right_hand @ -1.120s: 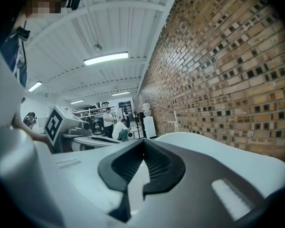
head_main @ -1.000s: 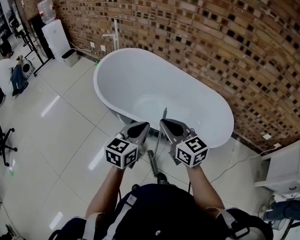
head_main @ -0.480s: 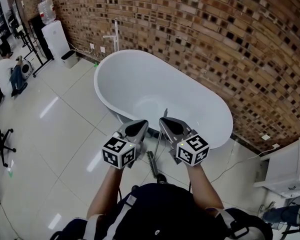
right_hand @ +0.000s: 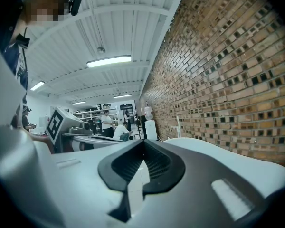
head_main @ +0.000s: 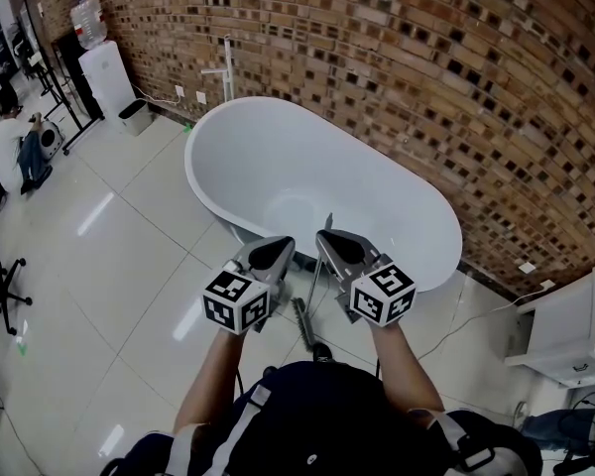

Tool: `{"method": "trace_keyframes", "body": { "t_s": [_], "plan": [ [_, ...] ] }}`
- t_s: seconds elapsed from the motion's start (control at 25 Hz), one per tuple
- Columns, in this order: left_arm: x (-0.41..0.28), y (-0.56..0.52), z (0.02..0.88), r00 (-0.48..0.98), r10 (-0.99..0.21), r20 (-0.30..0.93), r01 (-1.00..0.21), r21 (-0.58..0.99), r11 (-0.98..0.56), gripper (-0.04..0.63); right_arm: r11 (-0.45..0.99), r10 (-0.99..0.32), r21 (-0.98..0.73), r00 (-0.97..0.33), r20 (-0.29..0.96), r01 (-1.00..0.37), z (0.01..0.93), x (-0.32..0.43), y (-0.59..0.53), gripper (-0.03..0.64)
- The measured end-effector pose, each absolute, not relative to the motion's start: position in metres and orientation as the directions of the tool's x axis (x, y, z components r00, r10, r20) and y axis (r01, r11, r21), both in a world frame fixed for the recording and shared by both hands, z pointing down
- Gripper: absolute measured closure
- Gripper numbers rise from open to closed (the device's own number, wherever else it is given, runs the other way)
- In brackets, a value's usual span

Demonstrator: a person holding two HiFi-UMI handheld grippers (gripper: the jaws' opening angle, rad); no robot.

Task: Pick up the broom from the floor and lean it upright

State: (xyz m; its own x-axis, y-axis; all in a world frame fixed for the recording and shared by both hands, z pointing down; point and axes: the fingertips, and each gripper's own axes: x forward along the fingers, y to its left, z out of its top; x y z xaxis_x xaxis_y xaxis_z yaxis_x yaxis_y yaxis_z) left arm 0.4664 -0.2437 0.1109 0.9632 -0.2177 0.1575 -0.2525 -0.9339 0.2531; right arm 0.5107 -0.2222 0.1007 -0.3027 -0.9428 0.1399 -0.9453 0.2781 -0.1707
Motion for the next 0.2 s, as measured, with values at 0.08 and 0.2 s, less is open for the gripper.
{"method": "trace_keyframes", "body": {
  "t_s": [0.08, 0.2],
  "plan": [
    [0.4656, -0.2443, 0.1108, 0.963, -0.217, 0.158, -0.252, 0.254, -0.934, 0.594, 0.277, -0.943, -0.172, -0.302, 0.141, -0.945, 0.1013, 0.5102, -0.2232, 0.615],
    [0.4655, -0.2456, 0.1105, 0.964, -0.215, 0.156, -0.250, 0.256, -0.934, 0.594, 0.276, -0.943, -0.174, -0.301, 0.143, -0.945, 0.1025, 0.5099, -0.2253, 0.615]
  ]
}}
